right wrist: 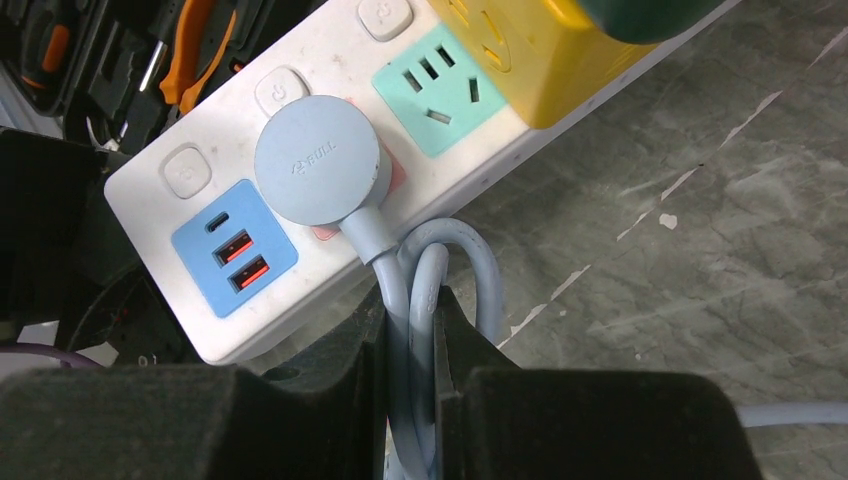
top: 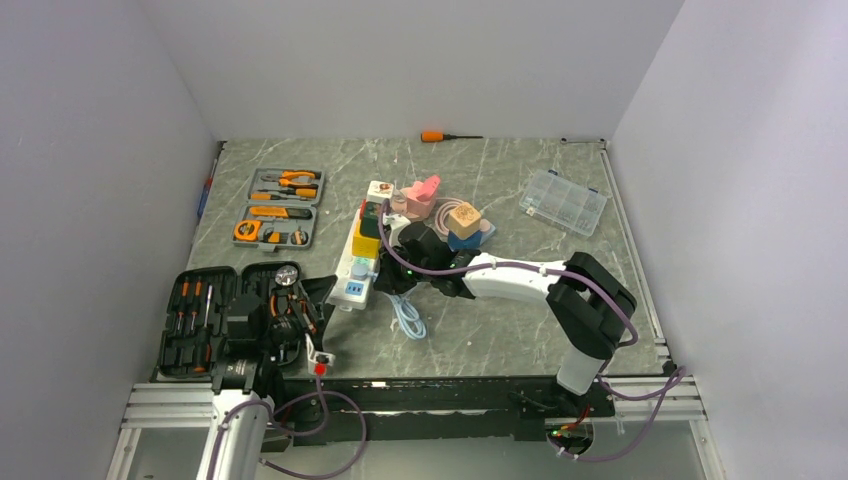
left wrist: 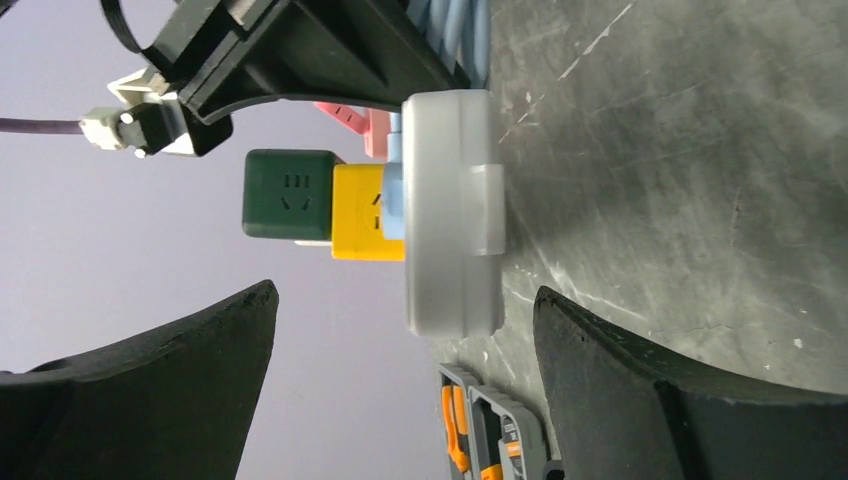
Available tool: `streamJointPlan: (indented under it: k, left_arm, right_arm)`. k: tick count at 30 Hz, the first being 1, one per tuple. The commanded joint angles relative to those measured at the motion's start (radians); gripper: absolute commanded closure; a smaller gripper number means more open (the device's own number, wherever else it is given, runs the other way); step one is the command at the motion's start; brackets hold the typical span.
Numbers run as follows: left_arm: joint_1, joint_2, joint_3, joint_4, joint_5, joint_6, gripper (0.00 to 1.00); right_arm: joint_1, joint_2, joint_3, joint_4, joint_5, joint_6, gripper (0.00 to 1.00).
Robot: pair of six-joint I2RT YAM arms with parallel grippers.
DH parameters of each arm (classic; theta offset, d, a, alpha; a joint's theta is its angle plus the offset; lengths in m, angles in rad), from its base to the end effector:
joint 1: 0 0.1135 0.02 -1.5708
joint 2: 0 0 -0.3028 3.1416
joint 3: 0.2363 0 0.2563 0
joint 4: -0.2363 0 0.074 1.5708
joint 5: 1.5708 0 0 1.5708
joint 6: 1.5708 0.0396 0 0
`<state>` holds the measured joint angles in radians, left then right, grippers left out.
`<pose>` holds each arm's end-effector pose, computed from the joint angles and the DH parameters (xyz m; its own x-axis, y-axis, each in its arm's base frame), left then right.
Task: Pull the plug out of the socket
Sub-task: Remove the plug from the socket.
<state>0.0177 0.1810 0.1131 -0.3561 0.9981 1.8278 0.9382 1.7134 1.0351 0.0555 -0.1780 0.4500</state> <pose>0.0624 -0.0322 0.1717 0.8360 0.5390 -0.1027 0.2056 -0.1341 0.9694 0.2228 0.3158 0.2377 -0.6928 -0.2209 -0.6865 -0.6413 0.6242 0.4463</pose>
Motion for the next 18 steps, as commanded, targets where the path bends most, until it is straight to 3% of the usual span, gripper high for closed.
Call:
streamJointPlan:
  k: [1, 7, 12, 18]
  left_arm:
    - [-0.002, 0.089, -0.039, 0.055, 0.064, 0.049, 0.01]
    - [-0.002, 0.239, -0.021, 0.16, 0.079, 0.118, 0.16]
    - [-0.012, 0.346, 0.021, 0.163, 0.084, 0.219, 0.4]
    - [-0.072, 0.378, 0.018, 0.235, 0.067, 0.219, 0.66]
  right_arm:
    - [0.011, -0.077, 0.041, 0.175, -0.099, 0.056, 1.0]
    - [0.013, -0.08, 0.021, 0.176, -0.097, 0.052, 1.0]
    - [0.018, -0.076, 0.009, 0.165, -0.088, 0.038, 1.0]
    - [0.036, -0.061, 0.015, 0.124, -0.061, -0.001, 1.0]
